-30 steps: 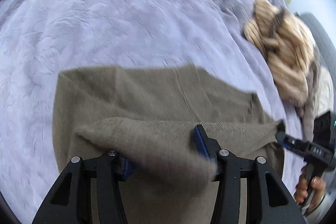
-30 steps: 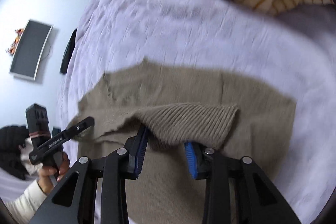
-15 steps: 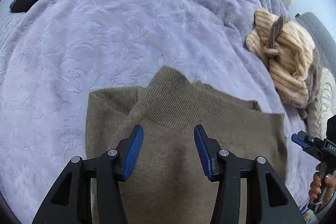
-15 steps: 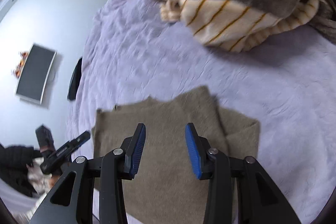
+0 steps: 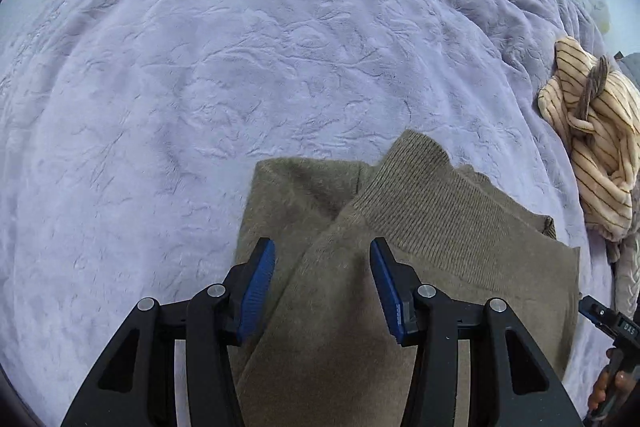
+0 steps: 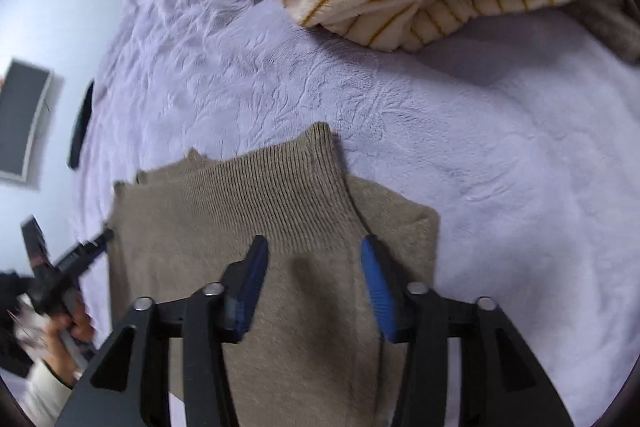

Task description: Fold small clothes

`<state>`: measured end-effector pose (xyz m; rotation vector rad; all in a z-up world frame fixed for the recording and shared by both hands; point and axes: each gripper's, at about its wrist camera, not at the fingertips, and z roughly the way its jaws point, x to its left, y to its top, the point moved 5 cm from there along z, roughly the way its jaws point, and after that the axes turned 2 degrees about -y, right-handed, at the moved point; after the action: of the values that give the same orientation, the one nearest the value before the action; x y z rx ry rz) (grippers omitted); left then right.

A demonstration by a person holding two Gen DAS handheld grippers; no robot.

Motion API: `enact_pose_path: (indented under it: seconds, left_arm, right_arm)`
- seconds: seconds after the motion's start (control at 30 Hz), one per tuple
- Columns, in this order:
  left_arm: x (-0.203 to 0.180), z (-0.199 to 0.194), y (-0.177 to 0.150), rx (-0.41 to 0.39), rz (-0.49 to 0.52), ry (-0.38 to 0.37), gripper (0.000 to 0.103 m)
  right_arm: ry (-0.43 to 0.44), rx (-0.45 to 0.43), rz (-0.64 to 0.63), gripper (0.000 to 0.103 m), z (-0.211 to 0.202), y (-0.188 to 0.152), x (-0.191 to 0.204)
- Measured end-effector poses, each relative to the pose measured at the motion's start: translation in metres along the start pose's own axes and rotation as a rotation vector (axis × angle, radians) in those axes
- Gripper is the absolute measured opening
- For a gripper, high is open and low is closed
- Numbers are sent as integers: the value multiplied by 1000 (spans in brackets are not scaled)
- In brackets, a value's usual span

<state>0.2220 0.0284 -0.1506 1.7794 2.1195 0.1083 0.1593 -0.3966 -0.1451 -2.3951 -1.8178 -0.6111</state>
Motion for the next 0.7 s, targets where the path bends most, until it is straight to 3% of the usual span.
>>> enact_pose_path:
  seconds: [0.17,0.4,0.47,0.5,0.7]
  left_arm:
    - [1,-18,-38,40,32,16,51]
    - [-18,-35,-110,135,76,15,51]
    - [-23,-39,-128,156,92,28,67]
    - [-26,-43,-137,159,99,35,83]
    - [-39,-55,-180,192,130,35,85]
  right_arm:
    - [0,-6,-25,68,-25,-24,5]
    - [11,73,-20,72,-30,-87,19]
    - [17,104,-14,75,-29,-107,23]
    - [19,114,-12,75,-29,-116,24]
    - [18,167,-19,80,-32,-148,34]
